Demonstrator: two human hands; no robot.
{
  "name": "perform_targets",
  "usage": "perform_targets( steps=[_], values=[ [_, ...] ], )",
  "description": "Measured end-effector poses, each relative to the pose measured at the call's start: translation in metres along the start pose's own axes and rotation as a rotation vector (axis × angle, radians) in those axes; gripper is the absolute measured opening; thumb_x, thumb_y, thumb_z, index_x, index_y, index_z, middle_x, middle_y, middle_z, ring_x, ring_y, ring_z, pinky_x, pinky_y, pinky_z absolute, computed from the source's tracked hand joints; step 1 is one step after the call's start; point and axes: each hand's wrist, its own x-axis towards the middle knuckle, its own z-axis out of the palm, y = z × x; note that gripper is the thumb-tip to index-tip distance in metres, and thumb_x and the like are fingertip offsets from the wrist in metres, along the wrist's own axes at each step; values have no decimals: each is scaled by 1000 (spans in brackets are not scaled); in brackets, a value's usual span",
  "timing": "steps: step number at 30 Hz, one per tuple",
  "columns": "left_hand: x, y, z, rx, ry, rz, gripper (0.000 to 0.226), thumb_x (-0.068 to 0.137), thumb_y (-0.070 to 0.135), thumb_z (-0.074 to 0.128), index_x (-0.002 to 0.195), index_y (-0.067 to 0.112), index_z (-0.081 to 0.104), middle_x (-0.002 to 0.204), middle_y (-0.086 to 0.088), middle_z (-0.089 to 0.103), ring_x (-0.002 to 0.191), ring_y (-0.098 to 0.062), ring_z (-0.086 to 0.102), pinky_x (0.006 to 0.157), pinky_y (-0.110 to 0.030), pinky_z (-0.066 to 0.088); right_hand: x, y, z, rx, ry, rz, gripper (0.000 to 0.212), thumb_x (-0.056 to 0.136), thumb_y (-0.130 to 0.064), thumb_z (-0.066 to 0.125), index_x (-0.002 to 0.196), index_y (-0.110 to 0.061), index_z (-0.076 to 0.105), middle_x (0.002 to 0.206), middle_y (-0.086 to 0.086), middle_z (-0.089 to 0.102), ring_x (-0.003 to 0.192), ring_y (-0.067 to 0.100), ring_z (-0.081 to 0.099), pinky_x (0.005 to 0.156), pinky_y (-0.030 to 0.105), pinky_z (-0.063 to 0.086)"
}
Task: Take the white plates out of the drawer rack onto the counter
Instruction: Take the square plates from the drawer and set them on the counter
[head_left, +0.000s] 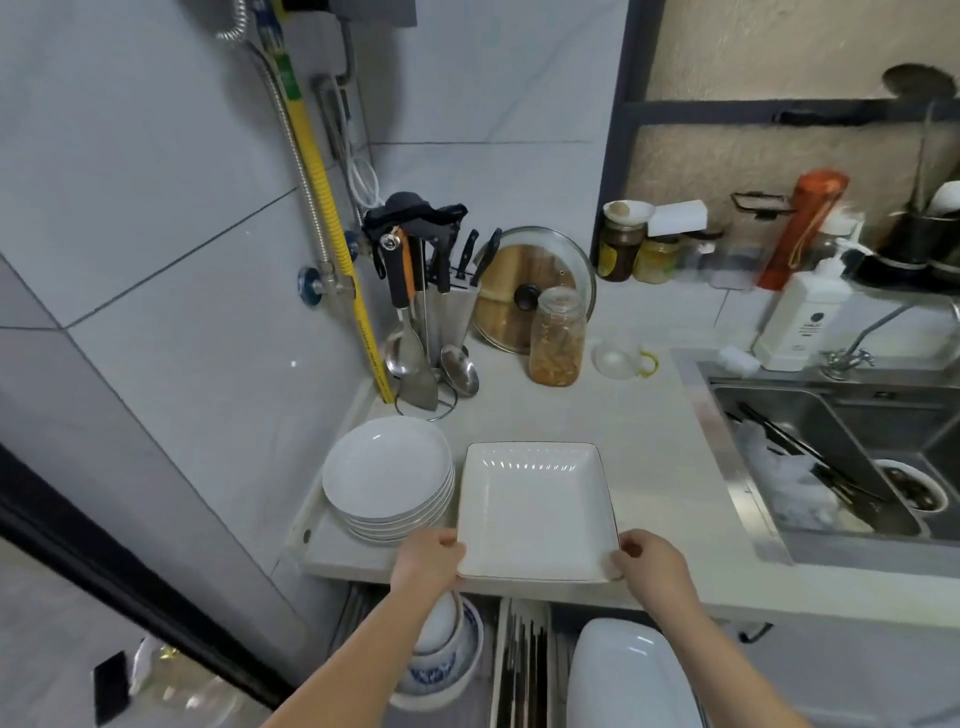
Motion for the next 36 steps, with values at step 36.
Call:
perform_targets(
  steps=[36],
  values=[
    [26,-45,59,209,313,-14,25,96,41,37,114,33,52,77,19,59,64,-7,59,50,-21,35,25,48,41,-6,36,-122,22,97,-23,47,99,-14,67,90,0,66,89,20,61,73,29,46]
  ],
)
